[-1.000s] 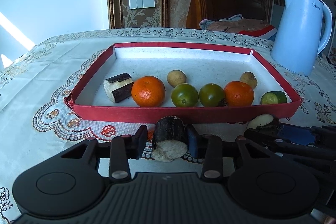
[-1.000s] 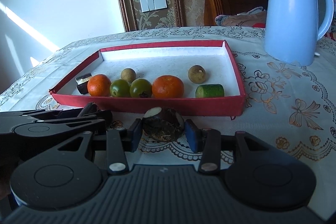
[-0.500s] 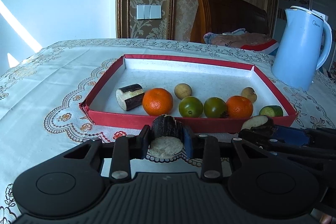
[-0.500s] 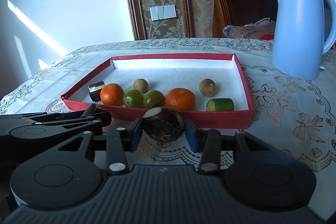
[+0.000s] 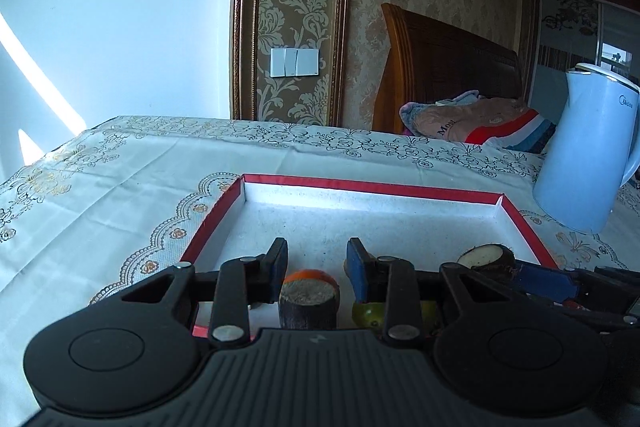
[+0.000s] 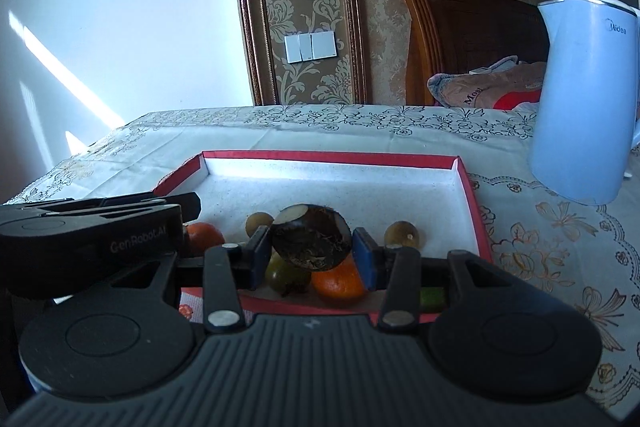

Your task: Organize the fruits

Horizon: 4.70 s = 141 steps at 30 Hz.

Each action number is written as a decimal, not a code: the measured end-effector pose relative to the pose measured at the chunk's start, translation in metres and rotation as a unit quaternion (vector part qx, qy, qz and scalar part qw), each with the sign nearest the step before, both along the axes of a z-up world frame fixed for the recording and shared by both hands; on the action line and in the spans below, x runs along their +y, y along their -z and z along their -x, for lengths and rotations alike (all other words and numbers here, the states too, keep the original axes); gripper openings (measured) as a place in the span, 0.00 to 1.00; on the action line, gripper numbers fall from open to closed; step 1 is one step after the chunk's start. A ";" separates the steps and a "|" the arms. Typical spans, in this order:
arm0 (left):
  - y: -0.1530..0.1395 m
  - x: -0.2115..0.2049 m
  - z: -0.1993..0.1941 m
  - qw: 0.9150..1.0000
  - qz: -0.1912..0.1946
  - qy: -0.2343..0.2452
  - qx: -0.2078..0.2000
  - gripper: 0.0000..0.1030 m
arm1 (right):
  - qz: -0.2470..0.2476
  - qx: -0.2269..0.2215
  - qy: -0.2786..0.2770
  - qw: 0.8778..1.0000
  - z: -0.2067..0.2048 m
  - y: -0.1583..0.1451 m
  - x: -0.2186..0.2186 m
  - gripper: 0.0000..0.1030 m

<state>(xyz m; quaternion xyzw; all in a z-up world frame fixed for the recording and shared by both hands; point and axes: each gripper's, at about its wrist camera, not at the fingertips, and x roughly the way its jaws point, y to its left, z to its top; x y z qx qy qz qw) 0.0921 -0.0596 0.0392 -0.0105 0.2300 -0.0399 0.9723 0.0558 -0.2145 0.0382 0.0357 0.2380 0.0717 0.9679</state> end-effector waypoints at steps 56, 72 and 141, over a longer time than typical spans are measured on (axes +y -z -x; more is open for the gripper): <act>0.029 0.028 -0.002 0.998 -0.017 0.042 0.032 0.16 | -0.047 -0.007 -0.015 0.999 -0.005 -0.003 -0.030 0.41; 0.040 0.020 -0.014 0.998 -0.010 0.037 0.057 0.16 | 0.016 0.008 -0.036 0.999 -0.031 0.012 0.008 0.41; 0.037 0.022 0.053 0.999 -0.017 -0.024 0.037 0.82 | -0.044 -0.033 0.026 0.998 0.069 0.013 -0.019 0.83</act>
